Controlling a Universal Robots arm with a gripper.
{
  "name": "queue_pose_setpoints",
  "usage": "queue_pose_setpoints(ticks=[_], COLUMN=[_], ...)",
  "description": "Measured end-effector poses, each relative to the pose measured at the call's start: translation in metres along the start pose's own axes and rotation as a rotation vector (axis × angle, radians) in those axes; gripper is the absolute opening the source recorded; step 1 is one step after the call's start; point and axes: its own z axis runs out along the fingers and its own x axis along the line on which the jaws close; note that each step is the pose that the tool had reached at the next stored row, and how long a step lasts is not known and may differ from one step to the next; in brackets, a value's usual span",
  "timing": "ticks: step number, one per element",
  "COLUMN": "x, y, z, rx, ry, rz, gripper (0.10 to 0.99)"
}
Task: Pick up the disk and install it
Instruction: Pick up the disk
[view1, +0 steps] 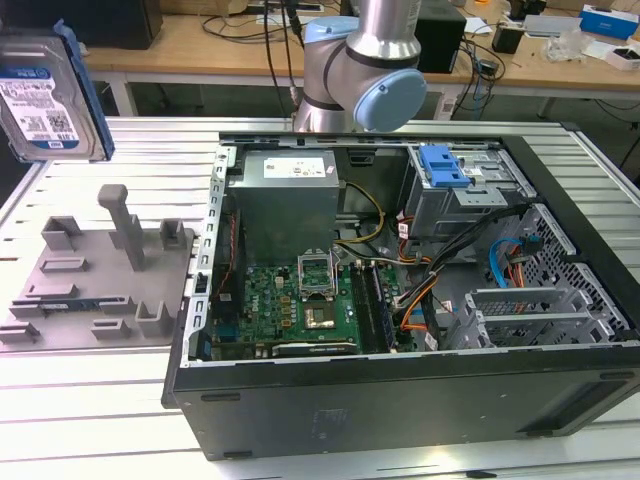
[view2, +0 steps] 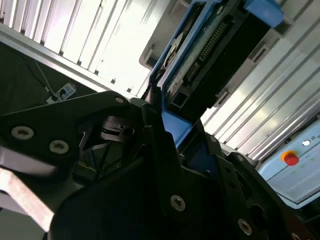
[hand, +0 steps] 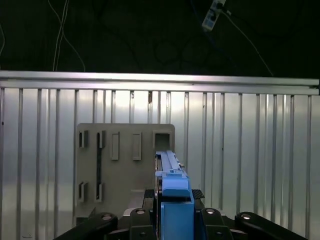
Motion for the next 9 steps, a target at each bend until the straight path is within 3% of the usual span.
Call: queue_pose_setpoints(ticks=[2, 4, 9], x=[-0.0002, -0.0001, 0.0175], y=[-0.0037, -0.0038, -0.0187], z=[-0.0337, -0.0338, -0.0347], rx=[0.000, 0.000, 0.000], ry=[-0.0001, 0.0000, -0.0001], rz=[0.000, 0.000, 0.000], gripper=[0.369, 0.369, 0.369])
